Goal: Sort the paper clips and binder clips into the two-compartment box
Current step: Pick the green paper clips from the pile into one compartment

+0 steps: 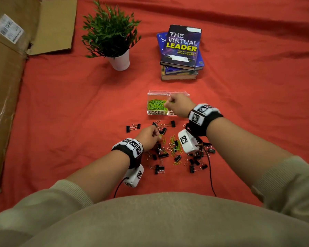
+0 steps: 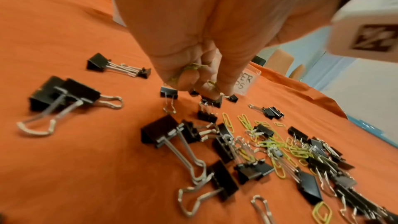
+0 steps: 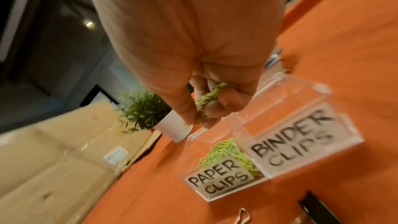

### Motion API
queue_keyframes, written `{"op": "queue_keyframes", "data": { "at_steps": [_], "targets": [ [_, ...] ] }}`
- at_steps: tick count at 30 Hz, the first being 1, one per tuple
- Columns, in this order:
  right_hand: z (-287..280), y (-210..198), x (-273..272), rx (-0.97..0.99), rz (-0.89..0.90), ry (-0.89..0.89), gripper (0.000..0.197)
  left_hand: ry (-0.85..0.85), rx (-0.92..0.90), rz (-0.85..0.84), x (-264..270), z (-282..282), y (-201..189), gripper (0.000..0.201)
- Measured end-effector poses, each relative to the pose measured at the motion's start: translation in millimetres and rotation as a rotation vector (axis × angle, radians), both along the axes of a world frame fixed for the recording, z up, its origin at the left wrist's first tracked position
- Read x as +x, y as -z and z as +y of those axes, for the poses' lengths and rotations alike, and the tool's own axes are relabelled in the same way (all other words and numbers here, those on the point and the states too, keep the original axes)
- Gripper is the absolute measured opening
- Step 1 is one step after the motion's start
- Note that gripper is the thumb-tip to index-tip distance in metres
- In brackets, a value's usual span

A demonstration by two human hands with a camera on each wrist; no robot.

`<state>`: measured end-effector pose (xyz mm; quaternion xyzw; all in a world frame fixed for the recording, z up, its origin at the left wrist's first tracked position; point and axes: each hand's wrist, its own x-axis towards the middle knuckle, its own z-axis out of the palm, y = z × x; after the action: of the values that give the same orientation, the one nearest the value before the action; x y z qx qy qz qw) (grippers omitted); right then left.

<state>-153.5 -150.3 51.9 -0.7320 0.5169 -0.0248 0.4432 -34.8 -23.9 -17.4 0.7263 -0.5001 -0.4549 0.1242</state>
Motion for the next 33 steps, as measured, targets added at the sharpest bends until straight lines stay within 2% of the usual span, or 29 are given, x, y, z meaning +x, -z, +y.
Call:
{"op": "queue_keyframes", "data": {
  "at_steps": [2,4,6,9,12,15,19,21,23,28,33],
  "targets": [
    [-9,4,30,-0.085,0.134,-0.046,0.027,-0.002,0.001,-0.009,6,1,-3,0.008],
    [-12,8,55,-0.161,0.305,-0.145,0.017,-0.006,-0.001,-0.025,14,1,-5,0.007],
    [-10,11,68,-0.213,0.381,-0.251,0.021,0.0,-0.004,-0.035,20,-2,-9,0.007],
    [-7,19,72,-0.25,0.356,-0.306,0.028,0.03,-0.014,-0.058,30,-13,-16,0.004],
    [-7,25,65,-0.215,0.268,-0.231,0.034,0.072,-0.061,-0.107,38,-30,-28,0.004],
    [-10,27,45,-0.181,0.145,-0.074,0.037,0.096,-0.113,-0.184,41,-55,-37,0.002],
    [-10,21,-4,-0.176,-0.035,0.188,0.027,0.163,-0.169,-0.303,35,-91,-43,0.015],
    [-5,22,-36,-0.131,-0.071,0.269,0.022,0.208,-0.175,-0.332,29,-104,-44,0.017],
    [1,27,-68,-0.102,-0.033,0.314,0.021,0.246,-0.179,-0.361,22,-113,-42,0.019],
    [23,42,-125,-0.043,0.181,0.246,0.02,0.279,-0.243,-0.344,14,-111,-36,0.022],
    [42,59,-135,-0.099,0.276,0.055,0.014,0.258,-0.401,-0.418,4,-83,-35,0.018]
  ]
}}
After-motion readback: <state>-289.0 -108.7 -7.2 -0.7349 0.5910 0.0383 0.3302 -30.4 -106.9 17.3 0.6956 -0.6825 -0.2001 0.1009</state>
